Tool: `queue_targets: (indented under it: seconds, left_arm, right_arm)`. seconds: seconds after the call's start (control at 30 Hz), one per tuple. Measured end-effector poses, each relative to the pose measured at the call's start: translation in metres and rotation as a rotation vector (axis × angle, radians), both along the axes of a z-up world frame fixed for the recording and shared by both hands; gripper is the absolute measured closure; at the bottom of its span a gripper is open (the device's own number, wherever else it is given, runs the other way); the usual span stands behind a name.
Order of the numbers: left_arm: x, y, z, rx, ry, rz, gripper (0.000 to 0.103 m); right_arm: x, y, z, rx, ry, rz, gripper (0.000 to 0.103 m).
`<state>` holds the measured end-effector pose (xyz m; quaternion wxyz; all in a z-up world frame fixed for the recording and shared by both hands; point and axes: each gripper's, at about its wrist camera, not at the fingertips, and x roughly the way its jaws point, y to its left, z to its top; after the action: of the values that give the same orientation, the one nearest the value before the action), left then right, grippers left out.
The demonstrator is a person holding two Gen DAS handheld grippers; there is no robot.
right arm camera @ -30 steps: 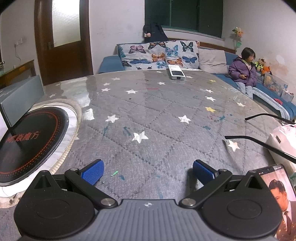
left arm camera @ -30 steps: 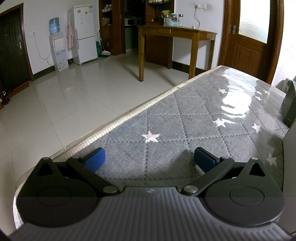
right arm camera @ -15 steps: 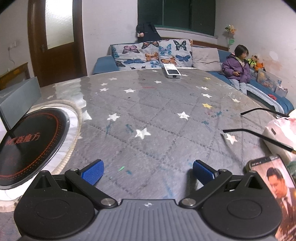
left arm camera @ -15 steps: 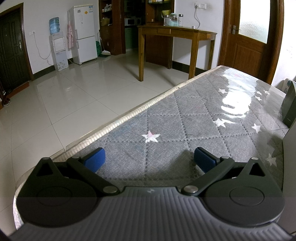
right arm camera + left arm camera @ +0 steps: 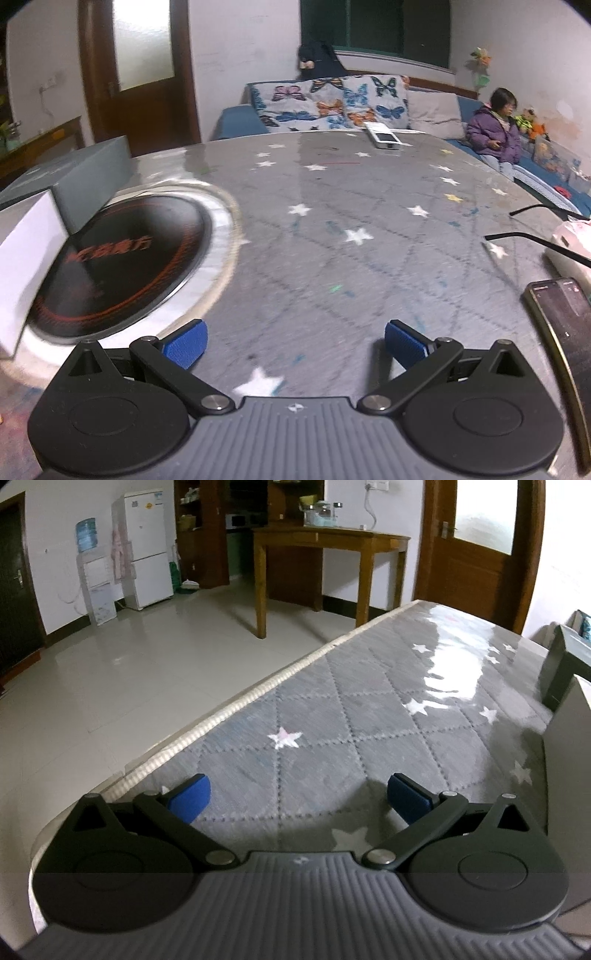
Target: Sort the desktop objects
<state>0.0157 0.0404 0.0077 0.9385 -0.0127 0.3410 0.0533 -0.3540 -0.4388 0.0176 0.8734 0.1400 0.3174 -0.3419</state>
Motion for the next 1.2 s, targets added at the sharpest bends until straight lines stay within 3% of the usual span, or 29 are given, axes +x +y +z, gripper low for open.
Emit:
queue_targets:
  seconds: [0.37,1.2]
  left_arm:
    - [-0.012,-0.003,-0.001,0.003,0.023,-0.048,0.0]
    - [-0.031,-0.008,-0.001,0.008,0.035,-0.087,0.0]
  right_arm:
    - [0.002,0.042,0.001,-0.01,-0.001,0.06,0.0]
    - [0.003,0.045,-0.003,-0.028,0.001,0.052,0.0]
